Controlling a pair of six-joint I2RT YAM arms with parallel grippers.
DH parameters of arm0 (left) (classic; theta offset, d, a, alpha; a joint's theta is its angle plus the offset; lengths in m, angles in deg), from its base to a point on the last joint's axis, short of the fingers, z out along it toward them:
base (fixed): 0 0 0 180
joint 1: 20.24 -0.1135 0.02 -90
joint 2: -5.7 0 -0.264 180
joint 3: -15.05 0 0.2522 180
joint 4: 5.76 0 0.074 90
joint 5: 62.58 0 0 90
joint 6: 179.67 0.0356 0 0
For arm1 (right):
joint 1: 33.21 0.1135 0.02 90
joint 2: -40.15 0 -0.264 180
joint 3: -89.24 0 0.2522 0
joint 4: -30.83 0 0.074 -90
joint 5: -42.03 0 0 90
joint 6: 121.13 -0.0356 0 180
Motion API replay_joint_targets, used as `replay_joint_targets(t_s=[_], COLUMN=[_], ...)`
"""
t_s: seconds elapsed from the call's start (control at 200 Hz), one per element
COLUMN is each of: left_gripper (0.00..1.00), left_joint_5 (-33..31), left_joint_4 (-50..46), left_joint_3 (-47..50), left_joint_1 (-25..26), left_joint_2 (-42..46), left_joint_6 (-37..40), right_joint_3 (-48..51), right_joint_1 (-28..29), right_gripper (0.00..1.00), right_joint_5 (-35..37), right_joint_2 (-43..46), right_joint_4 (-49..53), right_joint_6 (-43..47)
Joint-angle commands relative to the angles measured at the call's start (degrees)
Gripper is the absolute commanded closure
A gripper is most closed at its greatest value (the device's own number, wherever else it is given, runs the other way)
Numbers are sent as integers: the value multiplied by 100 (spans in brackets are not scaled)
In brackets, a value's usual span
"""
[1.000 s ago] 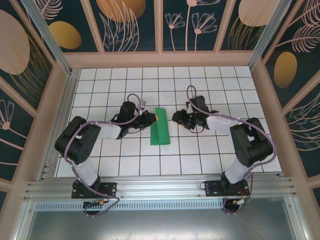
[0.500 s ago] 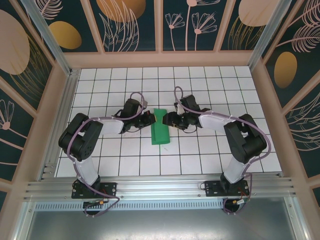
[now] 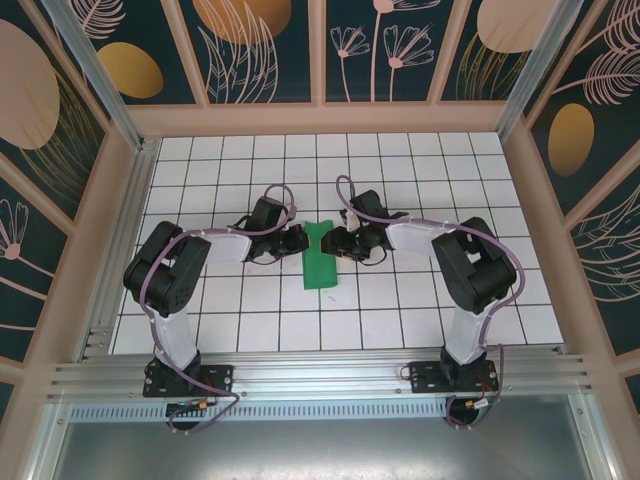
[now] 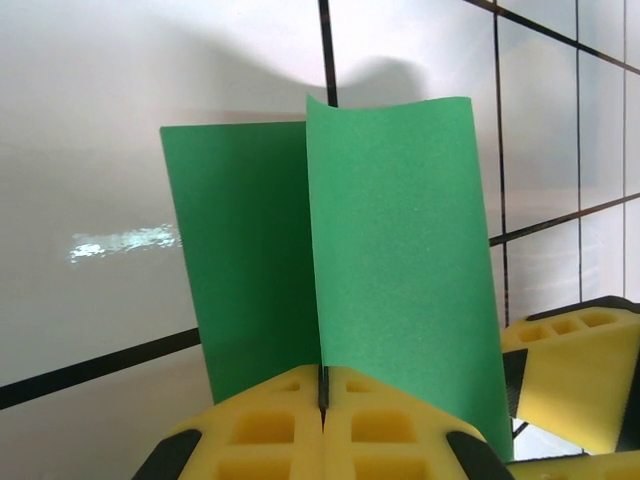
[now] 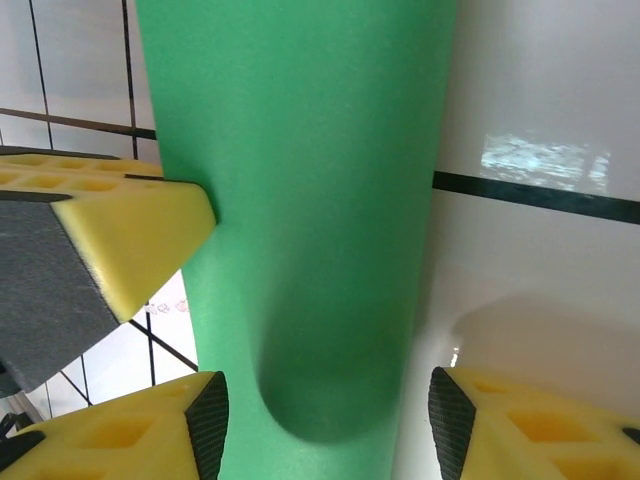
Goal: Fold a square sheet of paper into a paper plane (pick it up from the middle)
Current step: Fold the square sheet of paper in half at the center of the table.
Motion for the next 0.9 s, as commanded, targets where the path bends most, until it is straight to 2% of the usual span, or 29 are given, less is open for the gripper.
replay_joint_targets(t_s=[0.0, 0.475, 0.731, 0.896], left_gripper=[100, 100, 100, 76], left_joint_5=[-74, -247, -437, -627], left_joint_4=[-199, -283, -405, -622], left_joint_3=[-130, -119, -130, -200], left_joint_1=[21, 17, 15, 16], left_joint_2=[-75, -77, 94, 341], left_joint_6=[161, 169, -69, -185], right_joint_3=[-180, -304, -365, -397], right_joint_1=[47, 91, 186, 221], right_gripper=[43, 52, 54, 55], right_joint_5=[-14, 171, 545, 794], right_joint_2=[-145, -402, -537, -637], right_joint_4=[207, 420, 690, 829], right_joint_6=[126, 102, 96, 96])
